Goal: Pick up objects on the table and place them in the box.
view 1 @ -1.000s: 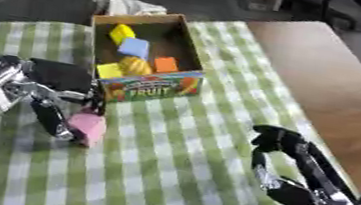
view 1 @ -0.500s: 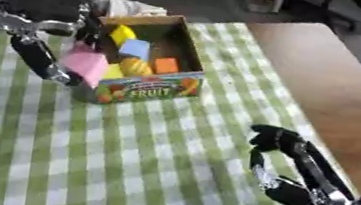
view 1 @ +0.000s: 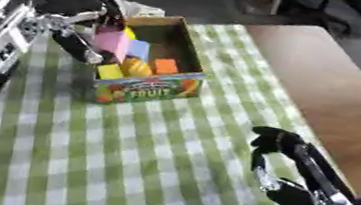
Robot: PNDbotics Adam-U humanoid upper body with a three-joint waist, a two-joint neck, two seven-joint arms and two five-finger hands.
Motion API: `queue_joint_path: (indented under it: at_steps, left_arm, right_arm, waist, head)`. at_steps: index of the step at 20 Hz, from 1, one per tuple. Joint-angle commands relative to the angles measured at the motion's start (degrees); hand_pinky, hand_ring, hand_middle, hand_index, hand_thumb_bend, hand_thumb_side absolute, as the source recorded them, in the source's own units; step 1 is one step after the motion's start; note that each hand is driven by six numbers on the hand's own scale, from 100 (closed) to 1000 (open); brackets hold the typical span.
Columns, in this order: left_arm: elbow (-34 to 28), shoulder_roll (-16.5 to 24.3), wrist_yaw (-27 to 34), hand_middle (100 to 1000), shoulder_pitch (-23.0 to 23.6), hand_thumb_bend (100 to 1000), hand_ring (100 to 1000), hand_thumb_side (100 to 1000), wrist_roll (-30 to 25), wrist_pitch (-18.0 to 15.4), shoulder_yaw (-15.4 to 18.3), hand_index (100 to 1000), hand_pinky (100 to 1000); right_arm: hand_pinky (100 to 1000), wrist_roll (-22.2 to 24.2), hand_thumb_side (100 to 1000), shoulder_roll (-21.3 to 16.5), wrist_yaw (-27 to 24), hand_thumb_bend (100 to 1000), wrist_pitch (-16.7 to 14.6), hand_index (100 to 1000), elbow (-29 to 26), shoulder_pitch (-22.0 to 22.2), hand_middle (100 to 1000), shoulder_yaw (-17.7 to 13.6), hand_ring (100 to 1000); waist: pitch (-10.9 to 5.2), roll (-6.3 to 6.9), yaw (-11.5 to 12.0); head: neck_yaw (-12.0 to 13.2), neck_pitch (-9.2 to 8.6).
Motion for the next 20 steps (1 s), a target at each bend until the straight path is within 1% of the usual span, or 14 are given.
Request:
queue_joint_path:
  at_steps: [1,2,8,9,10,12,13,14,16,17,18,20]
  left_arm:
    - [2.2,-0.4,-3.0,648,-1.6,400,647,241,2.5,0.5,1.2,800,700]
    - [2.6,-0.4,-3.6,671,-1.5,430,664,250,2.7,0.6,1.2,826,709]
    - [3.4,-0.5,-5.1,671,-1.3,430,664,250,3.4,0.5,1.4,826,709]
    - [3.3,-0.3,-5.1,734,-1.3,460,702,272,3.5,0.6,1.6,877,736]
    - [2.5,0.5,-4.9,737,-1.0,444,705,267,4.0,0.6,2.0,879,737]
    - [0.1,2.9,-3.6,740,-0.1,382,709,243,5.0,0.2,2.6,880,738]
    - [-1.5,4.5,-2.7,738,0.5,304,709,215,5.6,-0.1,3.0,879,736]
    - [-3.0,6.0,-1.8,737,1.1,288,709,208,6.3,-0.5,3.8,879,735]
    - [-6.2,9.1,0.2,728,2.8,187,704,178,8.1,-1.6,6.1,872,728]
    - [-7.7,10.1,1.1,720,3.9,117,700,165,8.9,-2.0,7.3,867,721]
    - [-9.1,10.6,2.0,709,5.1,100,692,160,9.8,-2.2,8.5,861,714]
    - [-12.2,10.8,3.9,685,7.9,100,678,183,11.7,-2.5,10.7,849,700]
  right_arm:
    - [700,0.2,251,-0.4,-0.4,100,-0.1,837,-0.6,-0.3,633,-0.1,632]
    - [701,0.3,250,-0.4,-0.4,100,-0.1,837,-0.6,-0.4,633,-0.1,632]
    - [701,0.3,250,-0.4,-0.4,100,-0.1,837,-0.6,-0.4,633,-0.1,632]
    - [700,0.2,247,-0.4,-0.4,100,-0.1,837,-0.6,-0.3,633,-0.2,632]
    - [700,0.0,247,-0.5,-0.3,100,0.0,837,-0.5,-0.2,632,-0.5,632]
    - [700,-0.2,248,-0.5,-0.1,100,0.1,837,-0.4,-0.1,632,-0.7,632]
    - [700,-0.3,247,-0.6,0.0,100,0.1,837,-0.4,0.0,632,-0.7,632]
    - [700,-0.3,247,-0.6,0.0,100,0.1,837,-0.3,0.0,632,-0.8,632]
    - [701,-0.4,246,-0.6,0.1,100,0.1,837,-0.3,-0.1,633,-0.8,632]
    - [701,-0.4,245,-0.6,0.1,100,0.1,837,-0.3,-0.1,633,-0.8,632]
    - [701,-0.4,244,-0.6,0.1,100,0.1,837,-0.4,-0.2,633,-0.8,632]
    - [701,-0.5,244,-0.6,0.1,100,0.1,838,-0.5,-0.2,633,-0.9,632]
  waist:
    - [-0.58,-0.14,0.0]
    - [-0.58,-0.13,0.0]
    - [-0.58,-0.12,0.0]
    - [-0.65,-0.02,0.2]
    - [-0.73,0.15,0.7]
    - [-0.80,0.33,1.2]
    - [-0.80,0.38,1.3]
    - [-0.79,0.41,1.5]
    - [-0.75,0.38,1.8]
    - [-0.73,0.34,1.9]
    - [-0.70,0.29,2.2]
    - [-0.59,0.14,2.9]
  head:
    - [0.1,0.25]
    - [0.0,0.25]
    - [0.0,0.25]
    - [-0.3,0.25]
    - [-0.9,0.25]
    - [-1.4,0.25]
    - [-1.5,0.25]
    - [-1.5,0.25]
    - [-1.5,0.25]
    - [-1.5,0.25]
    - [-1.6,0.25]
    - [-1.7,0.25]
